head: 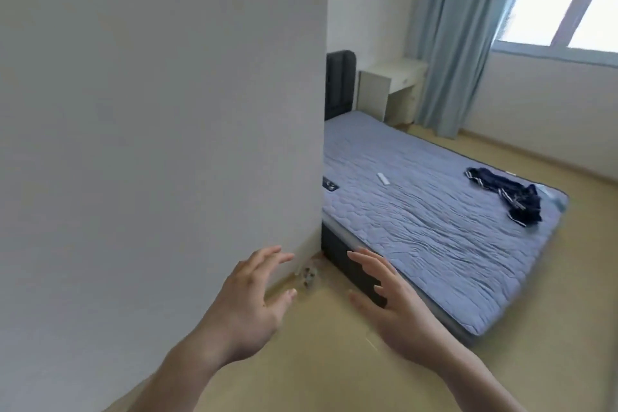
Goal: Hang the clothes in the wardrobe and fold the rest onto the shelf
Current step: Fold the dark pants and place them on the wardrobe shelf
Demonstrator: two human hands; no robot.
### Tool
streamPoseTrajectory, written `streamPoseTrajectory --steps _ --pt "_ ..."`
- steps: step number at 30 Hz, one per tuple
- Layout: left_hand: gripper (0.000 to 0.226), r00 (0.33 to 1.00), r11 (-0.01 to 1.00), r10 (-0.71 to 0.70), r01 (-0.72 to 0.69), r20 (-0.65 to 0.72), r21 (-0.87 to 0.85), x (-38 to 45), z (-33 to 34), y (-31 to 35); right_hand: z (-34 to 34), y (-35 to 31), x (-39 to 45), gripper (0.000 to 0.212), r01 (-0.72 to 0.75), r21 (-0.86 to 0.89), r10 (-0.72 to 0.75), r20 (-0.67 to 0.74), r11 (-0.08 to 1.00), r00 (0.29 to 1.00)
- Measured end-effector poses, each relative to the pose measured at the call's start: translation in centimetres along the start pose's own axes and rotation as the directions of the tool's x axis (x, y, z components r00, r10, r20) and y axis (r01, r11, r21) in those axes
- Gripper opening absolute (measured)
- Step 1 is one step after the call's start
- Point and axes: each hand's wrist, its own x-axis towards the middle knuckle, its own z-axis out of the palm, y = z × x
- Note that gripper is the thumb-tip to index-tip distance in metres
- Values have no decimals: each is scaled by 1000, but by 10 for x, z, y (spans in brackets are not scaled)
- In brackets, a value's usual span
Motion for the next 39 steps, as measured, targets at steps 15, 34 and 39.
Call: streamPoseTrajectory --steps 15,34,39 --pt "51 943 963 270 -262 195 -67 217 192 230 -289 193 7 52 -175 -40 165 -187 984 969" --pt "51 740 875 460 -473 490 -106 516 414 418 -515 397 53 52 -462 90 445 -480 882 756" --pt "51 641 826 526 -541 559 -156 566 482 503 -579 450 33 52 -535 161 532 -521 829 668"
